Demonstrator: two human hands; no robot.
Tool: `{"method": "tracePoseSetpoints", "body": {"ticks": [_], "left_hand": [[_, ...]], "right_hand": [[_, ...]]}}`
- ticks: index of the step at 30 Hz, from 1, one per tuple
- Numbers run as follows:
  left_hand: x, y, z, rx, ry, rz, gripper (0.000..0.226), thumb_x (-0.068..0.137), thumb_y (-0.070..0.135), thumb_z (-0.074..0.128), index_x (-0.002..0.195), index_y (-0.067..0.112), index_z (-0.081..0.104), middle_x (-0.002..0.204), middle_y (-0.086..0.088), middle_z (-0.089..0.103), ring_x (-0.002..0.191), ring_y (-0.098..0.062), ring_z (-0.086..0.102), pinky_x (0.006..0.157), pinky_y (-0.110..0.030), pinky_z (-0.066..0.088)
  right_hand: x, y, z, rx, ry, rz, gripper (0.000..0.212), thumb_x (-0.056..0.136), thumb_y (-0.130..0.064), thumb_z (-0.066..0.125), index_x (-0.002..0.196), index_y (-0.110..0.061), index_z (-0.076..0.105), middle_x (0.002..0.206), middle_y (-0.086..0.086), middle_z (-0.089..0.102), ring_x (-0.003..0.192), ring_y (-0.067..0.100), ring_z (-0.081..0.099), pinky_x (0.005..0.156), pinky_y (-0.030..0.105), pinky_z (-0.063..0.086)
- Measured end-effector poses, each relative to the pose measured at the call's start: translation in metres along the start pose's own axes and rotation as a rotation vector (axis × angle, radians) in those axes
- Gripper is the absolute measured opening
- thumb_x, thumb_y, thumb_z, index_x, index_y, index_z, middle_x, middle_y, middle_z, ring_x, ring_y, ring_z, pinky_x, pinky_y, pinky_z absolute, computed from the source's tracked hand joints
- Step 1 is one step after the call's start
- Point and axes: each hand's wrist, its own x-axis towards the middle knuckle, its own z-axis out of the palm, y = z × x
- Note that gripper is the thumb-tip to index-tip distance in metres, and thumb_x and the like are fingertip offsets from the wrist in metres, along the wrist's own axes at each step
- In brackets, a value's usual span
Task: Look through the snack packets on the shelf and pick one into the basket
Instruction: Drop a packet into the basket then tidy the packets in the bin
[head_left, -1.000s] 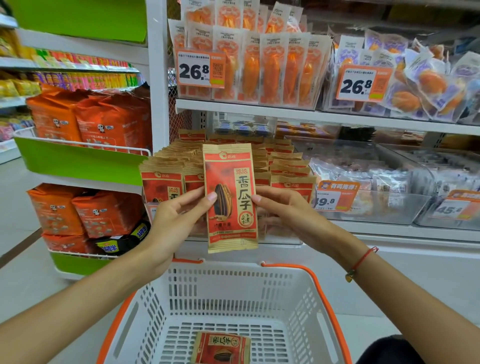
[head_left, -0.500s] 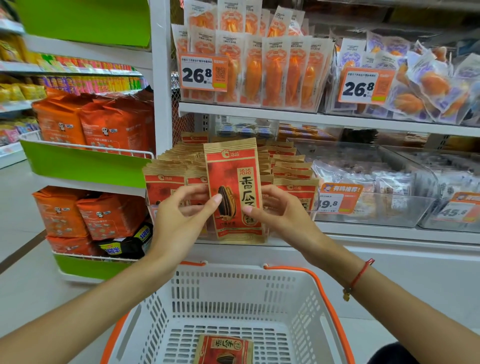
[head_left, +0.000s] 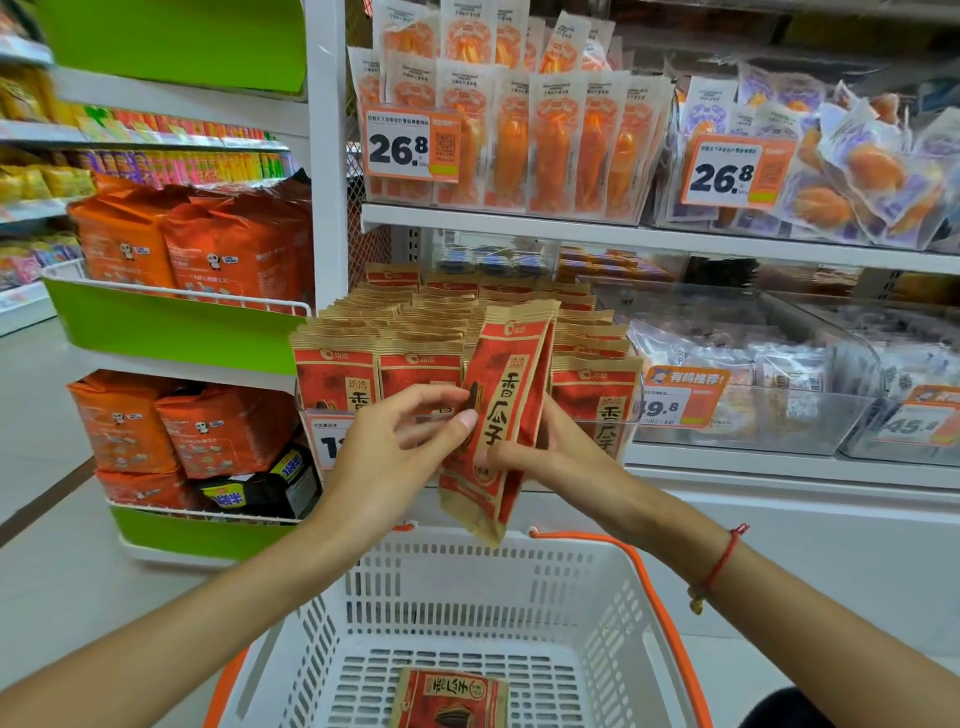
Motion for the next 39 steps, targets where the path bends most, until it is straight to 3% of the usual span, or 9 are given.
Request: {"method": "tracePoseSetpoints", "body": {"ticks": [3, 6, 9, 15, 21, 24, 31, 35, 39], "left_hand": [[0.001, -0.002, 0.0, 0.042, -0.09, -0.038, 0.025, 0.081, 0.047, 0.062, 0.104, 0.041, 0.069, 0.108, 0.016, 0.071, 0.103, 0.001, 0.065, 0.091, -0.028, 0.055], [-0.002, 0.002, 0.002, 0.034, -0.153, -0.054, 0.04, 0.08, 0.062, 0.053, 0.11, 0.042, 0.07, 0.116, 0.019, 0.066, 0.102, 0.006, 0.062, 0.089, -0.024, 0.052], [-0.004, 0.006, 0.003, -0.033, -0.218, -0.036, 0.053, 0.079, 0.055, 0.059, 0.125, 0.03, 0.064, 0.116, 0.014, 0.07, 0.108, 0.0, 0.064, 0.087, -0.025, 0.056], [0.0, 0.005, -0.007, -0.127, -0.158, -0.076, 0.027, 0.096, 0.037, 0.047, 0.119, 0.037, 0.06, 0.109, 0.012, 0.073, 0.099, -0.005, 0.069, 0.079, -0.025, 0.059], [0.004, 0.0, -0.018, -0.095, -0.123, -0.136, 0.026, 0.099, 0.034, 0.047, 0.121, 0.033, 0.06, 0.11, 0.013, 0.072, 0.098, -0.004, 0.069, 0.075, -0.024, 0.059], [0.004, -0.004, -0.018, -0.051, -0.165, -0.172, 0.027, 0.099, 0.037, 0.046, 0.123, 0.037, 0.059, 0.111, 0.014, 0.071, 0.102, -0.003, 0.068, 0.084, -0.03, 0.056], [-0.001, -0.001, -0.009, -0.044, -0.242, -0.189, 0.024, 0.097, 0.033, 0.052, 0.117, 0.042, 0.061, 0.106, 0.022, 0.071, 0.094, 0.01, 0.065, 0.064, -0.008, 0.051], [-0.003, 0.0, -0.004, -0.033, -0.275, -0.141, 0.026, 0.094, 0.031, 0.056, 0.111, 0.051, 0.057, 0.098, 0.033, 0.067, 0.094, 0.013, 0.062, 0.067, -0.01, 0.052], [-0.001, -0.003, -0.004, -0.033, -0.252, -0.137, 0.026, 0.093, 0.031, 0.058, 0.108, 0.052, 0.058, 0.099, 0.02, 0.071, 0.096, 0.004, 0.066, 0.075, -0.02, 0.057]], "right_hand": [[0.001, 0.001, 0.002, -0.074, 0.028, 0.01, 0.062, 0.074, -0.026, 0.083, 0.121, -0.015, 0.045, 0.093, -0.003, 0.069, 0.081, 0.008, 0.065, 0.073, 0.027, 0.054], [0.002, 0.003, 0.007, -0.258, 0.135, -0.031, 0.07, 0.063, -0.036, 0.088, 0.103, -0.009, 0.038, 0.074, -0.006, 0.056, 0.061, 0.002, 0.047, 0.062, 0.022, 0.042], [0.002, 0.003, 0.007, -0.393, 0.193, -0.051, 0.073, 0.056, -0.045, 0.089, 0.097, -0.02, 0.034, 0.089, -0.004, 0.056, 0.068, 0.003, 0.05, 0.061, 0.019, 0.042], [-0.001, 0.002, 0.005, -0.537, 0.193, -0.118, 0.07, 0.065, -0.045, 0.086, 0.11, -0.024, 0.037, 0.1, -0.007, 0.051, 0.069, 0.0, 0.049, 0.059, 0.015, 0.04], [0.001, -0.002, 0.001, -0.508, 0.358, -0.122, 0.05, 0.08, -0.045, 0.072, 0.112, -0.025, 0.04, 0.08, -0.005, 0.069, 0.07, 0.004, 0.066, 0.069, 0.039, 0.058], [0.003, 0.0, -0.002, -0.487, 0.385, -0.146, 0.028, 0.087, -0.048, 0.063, 0.097, -0.028, 0.046, 0.072, -0.002, 0.072, 0.066, 0.01, 0.07, 0.063, 0.047, 0.058], [0.006, 0.006, -0.013, -0.486, 0.465, -0.229, 0.023, 0.097, -0.034, 0.054, 0.083, -0.016, 0.052, 0.071, -0.005, 0.072, 0.065, 0.007, 0.07, 0.054, 0.041, 0.058], [0.006, 0.006, -0.017, -0.454, 0.477, -0.257, 0.021, 0.097, -0.032, 0.055, 0.08, -0.021, 0.05, 0.07, -0.004, 0.072, 0.062, 0.007, 0.069, 0.048, 0.034, 0.055], [0.007, 0.006, -0.016, -0.442, 0.485, -0.251, 0.022, 0.096, -0.035, 0.055, 0.082, -0.018, 0.052, 0.069, -0.002, 0.072, 0.061, 0.008, 0.069, 0.049, 0.038, 0.056]]}}
